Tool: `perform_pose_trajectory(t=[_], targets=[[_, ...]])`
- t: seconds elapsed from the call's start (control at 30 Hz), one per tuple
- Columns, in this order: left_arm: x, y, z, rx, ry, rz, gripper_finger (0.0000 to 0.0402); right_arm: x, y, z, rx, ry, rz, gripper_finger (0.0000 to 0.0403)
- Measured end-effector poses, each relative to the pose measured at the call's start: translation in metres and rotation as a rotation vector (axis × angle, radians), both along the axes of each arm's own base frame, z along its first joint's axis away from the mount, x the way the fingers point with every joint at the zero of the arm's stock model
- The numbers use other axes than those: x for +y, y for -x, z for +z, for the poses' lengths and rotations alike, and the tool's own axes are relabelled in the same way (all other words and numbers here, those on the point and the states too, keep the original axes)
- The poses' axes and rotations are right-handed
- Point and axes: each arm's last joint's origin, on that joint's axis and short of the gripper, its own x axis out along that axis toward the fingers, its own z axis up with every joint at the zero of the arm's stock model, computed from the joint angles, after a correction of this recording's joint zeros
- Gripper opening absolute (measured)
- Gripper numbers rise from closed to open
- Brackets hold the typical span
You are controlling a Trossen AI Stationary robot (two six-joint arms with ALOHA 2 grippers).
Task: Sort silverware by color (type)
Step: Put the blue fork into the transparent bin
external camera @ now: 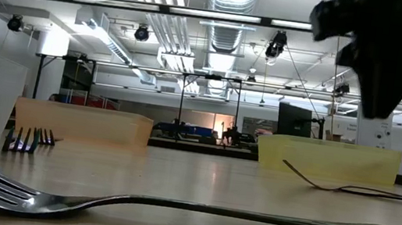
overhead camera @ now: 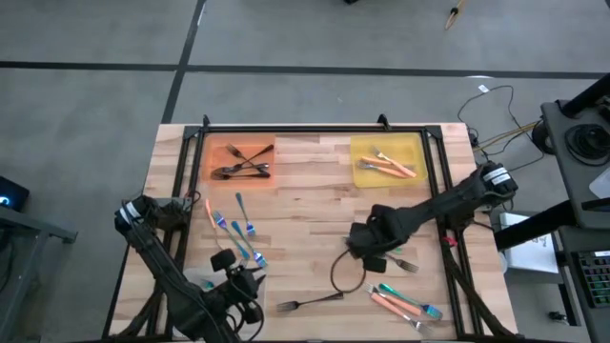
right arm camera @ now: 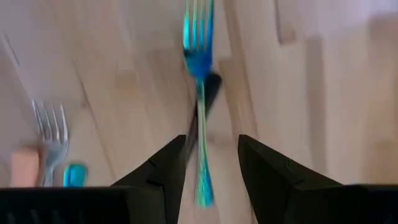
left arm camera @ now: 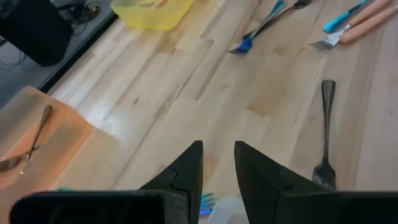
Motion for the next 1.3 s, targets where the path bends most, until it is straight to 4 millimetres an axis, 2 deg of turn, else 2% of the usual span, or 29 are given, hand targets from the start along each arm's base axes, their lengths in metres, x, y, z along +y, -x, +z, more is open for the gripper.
perform_pose_trajectory(t=[0.2, 0.4, 0.7, 1.3], targets=[[-0.001, -0.003, 0.002, -0.033, 0.012, 0.004, 0.0075, -0.024, -0.001, -0.032, 0.044, -0.020, 0.023, 0.0137], [-0.002, -0.006, 0.009, -0.060, 0.034, 0.010, 0.0075, -0.033, -0.001, -0.055, 0.003, -0.129, 0.020, 0.0137], [-0.001, -0.008, 0.016, -0.083, 0.028, 0.005, 0.0075, -0.034, -0.004, -0.066, -0.083, -0.154, 0.047, 0.0137], [0.000, -0.010, 0.017, -0.102, 0.017, 0.014, 0.0075, -0.050, -0.003, -0.087, -0.171, -0.173, 0.004, 0.0137]])
